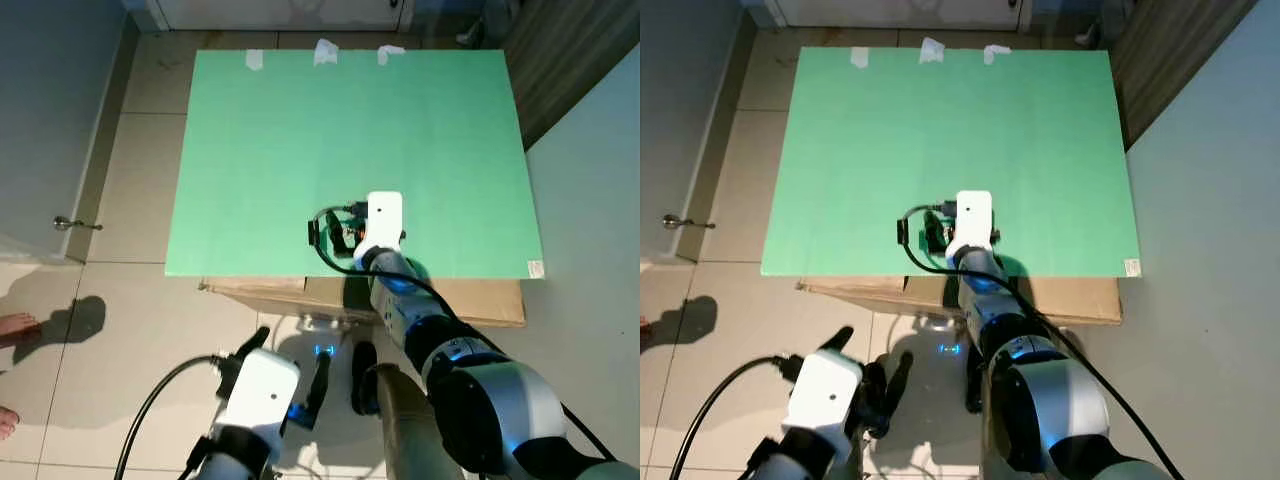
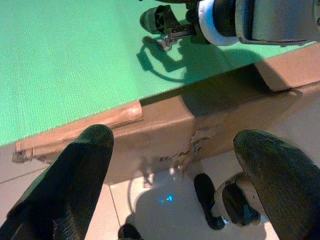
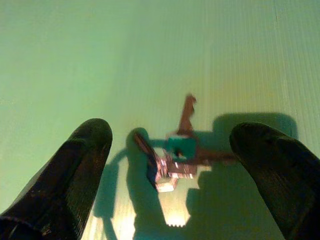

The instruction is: Hang keys on a hook

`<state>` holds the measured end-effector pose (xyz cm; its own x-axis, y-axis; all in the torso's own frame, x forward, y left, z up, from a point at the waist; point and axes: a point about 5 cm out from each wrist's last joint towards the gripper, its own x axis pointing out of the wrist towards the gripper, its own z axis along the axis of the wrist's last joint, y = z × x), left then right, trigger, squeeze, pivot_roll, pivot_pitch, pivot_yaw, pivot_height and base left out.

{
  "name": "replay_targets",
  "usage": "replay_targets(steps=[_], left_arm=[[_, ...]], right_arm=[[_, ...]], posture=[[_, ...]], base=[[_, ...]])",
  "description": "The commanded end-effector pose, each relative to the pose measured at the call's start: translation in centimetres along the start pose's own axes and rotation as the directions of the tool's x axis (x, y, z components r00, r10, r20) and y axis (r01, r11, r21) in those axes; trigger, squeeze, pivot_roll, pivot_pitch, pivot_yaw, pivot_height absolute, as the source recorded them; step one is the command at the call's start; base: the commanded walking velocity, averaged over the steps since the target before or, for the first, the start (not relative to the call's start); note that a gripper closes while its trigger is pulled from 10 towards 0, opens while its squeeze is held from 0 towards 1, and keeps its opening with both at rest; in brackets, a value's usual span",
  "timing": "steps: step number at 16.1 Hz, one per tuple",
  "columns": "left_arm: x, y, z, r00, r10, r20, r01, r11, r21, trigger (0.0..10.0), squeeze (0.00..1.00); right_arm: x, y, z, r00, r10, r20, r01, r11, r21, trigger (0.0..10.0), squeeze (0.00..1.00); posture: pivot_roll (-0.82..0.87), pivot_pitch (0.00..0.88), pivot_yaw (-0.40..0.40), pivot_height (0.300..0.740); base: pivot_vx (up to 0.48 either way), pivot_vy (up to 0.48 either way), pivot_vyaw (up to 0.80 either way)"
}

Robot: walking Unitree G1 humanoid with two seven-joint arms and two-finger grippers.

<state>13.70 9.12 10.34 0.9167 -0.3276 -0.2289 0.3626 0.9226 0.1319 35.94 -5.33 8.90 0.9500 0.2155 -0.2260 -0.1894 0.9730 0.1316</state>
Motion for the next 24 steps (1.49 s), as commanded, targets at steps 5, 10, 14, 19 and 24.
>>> replay_targets(steps=[5, 10, 14, 19, 24], left_arm=[[-0.5, -1.0, -0.1, 0.999, -0.031, -0.011, 0.030, 0.999, -0.033, 10.0, 0.00], [-0.5, -1.0, -0.1, 0.999, -0.032, -0.013, 0.031, 0.999, -0.029, 10.0, 0.00], [-0.4, -0.9, -0.1, 1.000, -0.028, -0.011, 0.028, 0.999, -0.024, 10.0, 0.00], [-0.2, -0.9, -0.1, 0.999, -0.032, -0.006, 0.032, 0.999, -0.019, 10.0, 0.00], [-0.1, -1.1, -0.1, 0.999, -0.032, -0.005, 0.032, 0.999, -0.028, 10.0, 0.00]], right_arm=[[-1.4, 0.2, -4.3, 0.987, -0.022, -0.157, 0.025, 1.000, 0.017, 10.0, 0.00], [-1.3, 0.3, -4.1, 0.988, -0.025, -0.152, 0.028, 0.999, 0.019, 10.0, 0.00], [-1.0, 1.0, -3.3, 0.994, 0.017, -0.104, -0.017, 1.000, 0.007, 10.0, 0.00], [-0.9, 3.3, -2.5, 0.992, 0.110, -0.065, -0.107, 0.993, 0.051, 10.0, 0.00], [-1.3, 5.0, -3.5, 0.983, 0.134, -0.126, -0.134, 0.991, 0.008, 10.0, 0.00]], posture=[[0.24, 0.404, 0.004, 0.740], [0.24, 0.412, 0.005, 0.740], [0.23, 0.410, 0.002, 0.740], [0.23, 0.409, 0.002, 0.740], [0.24, 0.412, 0.001, 0.740]], base=[[0.000, 0.000, 0.00], [0.000, 0.000, 0.00], [0.000, 0.000, 0.00], [0.000, 0.000, 0.00], [0.000, 0.000, 0.00]])
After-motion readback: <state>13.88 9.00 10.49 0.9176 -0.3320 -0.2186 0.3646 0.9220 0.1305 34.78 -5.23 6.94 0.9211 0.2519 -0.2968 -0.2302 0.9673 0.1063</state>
